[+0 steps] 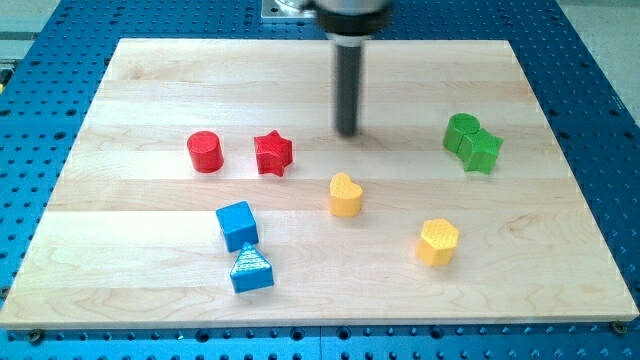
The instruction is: Push the yellow heart close to the red star
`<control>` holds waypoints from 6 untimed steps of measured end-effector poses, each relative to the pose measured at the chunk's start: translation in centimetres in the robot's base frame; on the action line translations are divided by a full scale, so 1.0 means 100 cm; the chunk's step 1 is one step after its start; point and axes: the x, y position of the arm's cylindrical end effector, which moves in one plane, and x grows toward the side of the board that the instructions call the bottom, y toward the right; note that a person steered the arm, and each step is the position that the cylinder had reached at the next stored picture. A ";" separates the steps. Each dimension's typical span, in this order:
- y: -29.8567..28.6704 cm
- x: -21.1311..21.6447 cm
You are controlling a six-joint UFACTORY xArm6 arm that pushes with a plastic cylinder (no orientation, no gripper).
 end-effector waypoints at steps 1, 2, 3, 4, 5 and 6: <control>0.016 0.051; 0.016 0.105; 0.015 0.149; -0.015 0.152; -0.023 0.129; -0.051 0.102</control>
